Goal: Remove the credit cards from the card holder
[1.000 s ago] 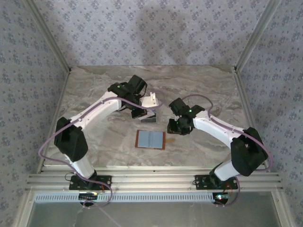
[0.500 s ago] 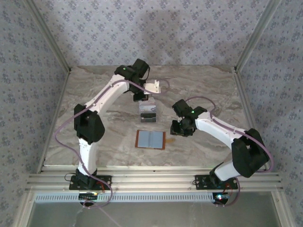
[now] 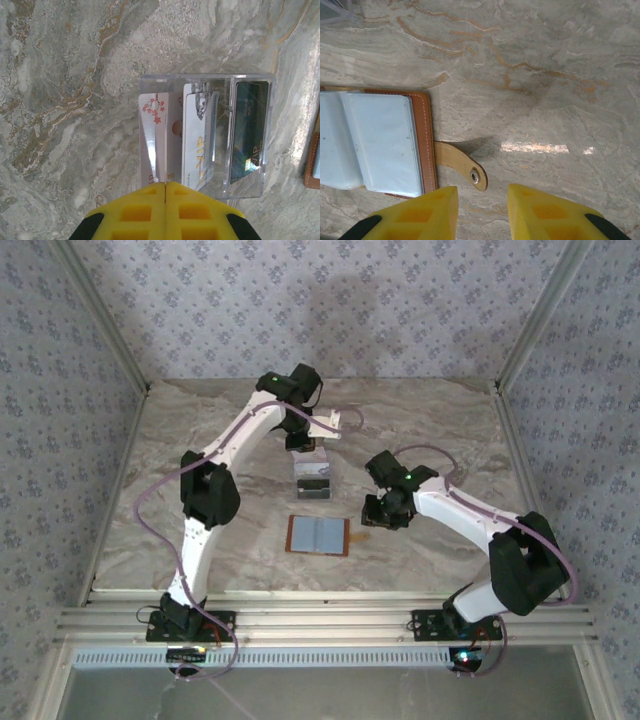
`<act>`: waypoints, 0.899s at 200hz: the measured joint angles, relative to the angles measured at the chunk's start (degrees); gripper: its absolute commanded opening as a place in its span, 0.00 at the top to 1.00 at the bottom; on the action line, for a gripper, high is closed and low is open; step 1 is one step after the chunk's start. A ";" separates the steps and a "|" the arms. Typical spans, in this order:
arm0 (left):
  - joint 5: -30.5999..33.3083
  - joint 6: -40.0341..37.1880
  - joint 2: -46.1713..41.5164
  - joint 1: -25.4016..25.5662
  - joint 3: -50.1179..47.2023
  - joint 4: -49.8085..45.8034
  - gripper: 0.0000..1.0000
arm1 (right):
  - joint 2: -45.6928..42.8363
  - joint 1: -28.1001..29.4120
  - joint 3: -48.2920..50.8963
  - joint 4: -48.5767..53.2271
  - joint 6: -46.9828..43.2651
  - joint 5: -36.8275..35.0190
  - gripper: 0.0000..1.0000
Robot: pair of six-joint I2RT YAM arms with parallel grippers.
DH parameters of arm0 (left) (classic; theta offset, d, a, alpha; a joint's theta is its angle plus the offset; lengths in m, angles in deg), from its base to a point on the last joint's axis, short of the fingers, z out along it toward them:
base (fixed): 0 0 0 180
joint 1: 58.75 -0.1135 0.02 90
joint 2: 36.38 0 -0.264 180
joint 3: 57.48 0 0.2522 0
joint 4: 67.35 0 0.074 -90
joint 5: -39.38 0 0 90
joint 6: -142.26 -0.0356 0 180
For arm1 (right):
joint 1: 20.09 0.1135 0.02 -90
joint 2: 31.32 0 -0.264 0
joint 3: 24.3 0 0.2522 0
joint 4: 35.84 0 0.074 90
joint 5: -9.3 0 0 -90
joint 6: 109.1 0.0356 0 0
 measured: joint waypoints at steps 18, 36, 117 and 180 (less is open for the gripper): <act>0.85 -0.24 1.51 0.00 1.36 -0.22 1.00 | -0.02 0.00 0.35 0.02 0.00 0.00 0.66; 1.18 -0.59 2.58 0.00 2.03 -0.72 1.00 | -0.04 0.00 0.55 -0.04 0.02 0.02 0.66; 1.62 -2.12 5.55 0.72 4.35 -1.55 0.96 | -0.13 -0.26 1.18 0.00 0.02 0.02 0.66; 2.97 -1.92 7.43 1.40 6.54 -1.22 0.71 | -0.90 -0.61 1.38 0.02 0.02 0.00 0.66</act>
